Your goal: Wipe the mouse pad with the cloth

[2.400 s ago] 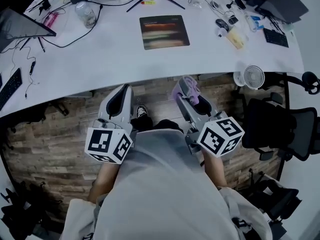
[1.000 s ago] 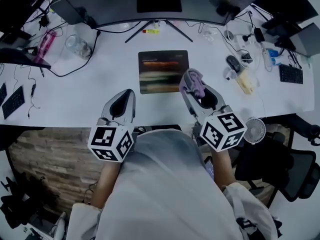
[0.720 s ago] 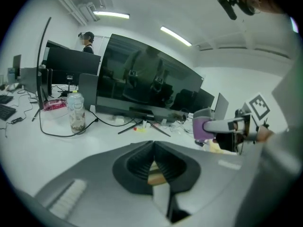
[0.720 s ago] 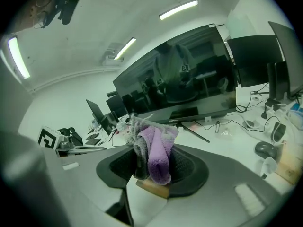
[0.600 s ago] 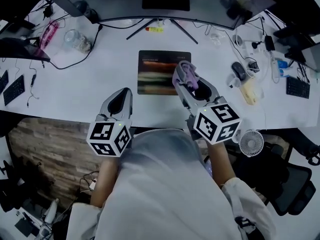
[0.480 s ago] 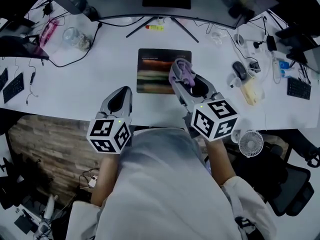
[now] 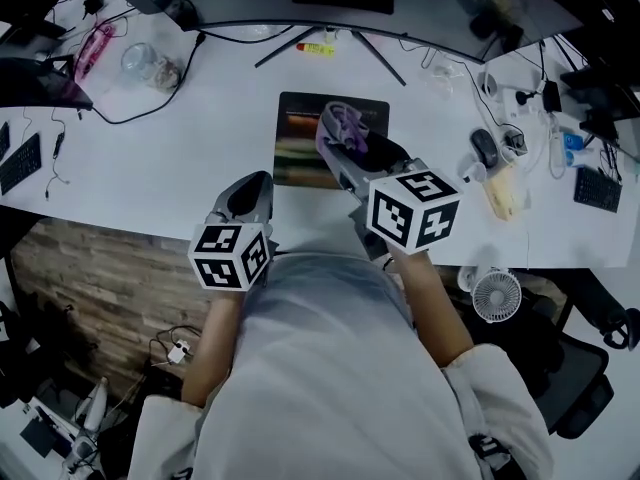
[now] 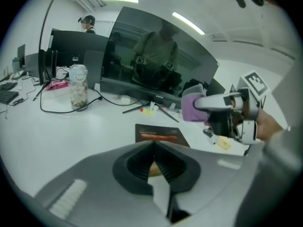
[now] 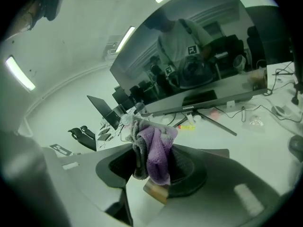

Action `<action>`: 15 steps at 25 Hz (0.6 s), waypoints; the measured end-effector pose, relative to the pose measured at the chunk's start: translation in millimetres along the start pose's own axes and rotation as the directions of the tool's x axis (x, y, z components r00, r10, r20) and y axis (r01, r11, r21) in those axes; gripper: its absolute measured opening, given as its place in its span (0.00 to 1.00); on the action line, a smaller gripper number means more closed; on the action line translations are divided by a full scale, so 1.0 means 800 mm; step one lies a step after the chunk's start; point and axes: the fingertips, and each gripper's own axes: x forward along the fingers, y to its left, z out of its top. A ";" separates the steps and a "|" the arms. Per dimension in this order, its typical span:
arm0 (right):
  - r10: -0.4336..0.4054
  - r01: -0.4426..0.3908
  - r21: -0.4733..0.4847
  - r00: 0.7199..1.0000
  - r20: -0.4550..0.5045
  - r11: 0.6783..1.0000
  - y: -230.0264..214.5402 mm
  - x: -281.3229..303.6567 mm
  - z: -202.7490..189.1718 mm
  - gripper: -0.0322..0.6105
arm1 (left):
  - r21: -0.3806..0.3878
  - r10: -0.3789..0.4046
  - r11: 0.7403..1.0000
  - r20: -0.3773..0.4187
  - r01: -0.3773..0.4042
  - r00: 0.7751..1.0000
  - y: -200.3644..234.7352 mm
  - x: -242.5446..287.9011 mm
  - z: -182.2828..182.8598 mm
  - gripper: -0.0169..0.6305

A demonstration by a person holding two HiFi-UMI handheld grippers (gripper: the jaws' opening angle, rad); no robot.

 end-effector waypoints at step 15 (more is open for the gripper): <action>0.106 -0.055 0.257 0.976 -0.189 0.965 -0.026 0.116 -0.026 0.33 | -0.004 -0.045 0.999 -0.143 0.045 0.989 0.016 0.063 -0.052 0.03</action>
